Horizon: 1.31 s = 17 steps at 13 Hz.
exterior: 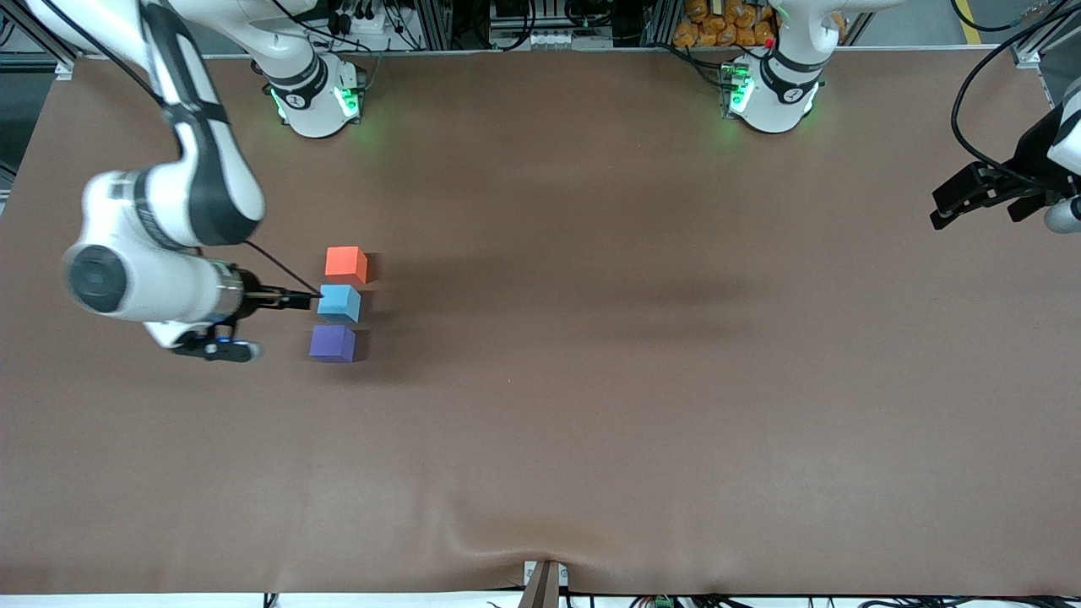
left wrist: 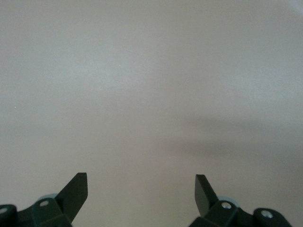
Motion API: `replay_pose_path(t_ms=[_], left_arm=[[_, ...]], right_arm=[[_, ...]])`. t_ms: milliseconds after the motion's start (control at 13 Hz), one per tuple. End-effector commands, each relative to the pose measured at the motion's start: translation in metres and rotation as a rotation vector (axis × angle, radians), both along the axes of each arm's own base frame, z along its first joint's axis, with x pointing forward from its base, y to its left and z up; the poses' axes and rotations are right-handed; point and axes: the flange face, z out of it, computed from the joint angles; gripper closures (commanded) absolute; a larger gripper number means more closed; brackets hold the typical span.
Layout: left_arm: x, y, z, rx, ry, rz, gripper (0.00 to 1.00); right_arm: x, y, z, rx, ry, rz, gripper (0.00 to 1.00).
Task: Place blue block between orange and purple blocks
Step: 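Open the right gripper and raise it away from the cubes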
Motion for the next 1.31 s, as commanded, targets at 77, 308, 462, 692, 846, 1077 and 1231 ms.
replay_pose_path(t_ms=[77,308,462,692,846,1077,1231], left_arm=[[0.001,-0.002,0.006,-0.01,0.003,-0.014,0.0],[0.0,-0.007,0.007,-0.008,0.001,-0.024,0.0],[-0.005,-0.012,0.01,-0.006,0.015,-0.032,0.0],[-0.013,-0.023,0.012,-0.003,0.039,-0.053,0.0],[-0.018,-0.022,0.015,-0.003,0.053,-0.051,0.0],[-0.018,-0.021,0.018,-0.003,0.053,-0.048,0.0],[-0.021,-0.023,0.016,-0.002,0.074,-0.052,0.0]], right_arm=[[0.025,-0.034,0.109,-0.002,-0.01,-0.017,0.0],[0.017,-0.064,0.176,-0.008,-0.062,-0.055,0.0],[-0.003,-0.069,0.22,0.019,-0.091,-0.028,0.0],[-0.041,-0.078,0.263,-0.011,-0.123,0.058,0.0],[-0.068,-0.081,0.273,-0.047,-0.118,0.041,0.0],[-0.09,-0.09,0.279,-0.053,-0.162,0.022,0.0],[-0.105,-0.087,0.268,-0.054,-0.22,0.027,0.0]])
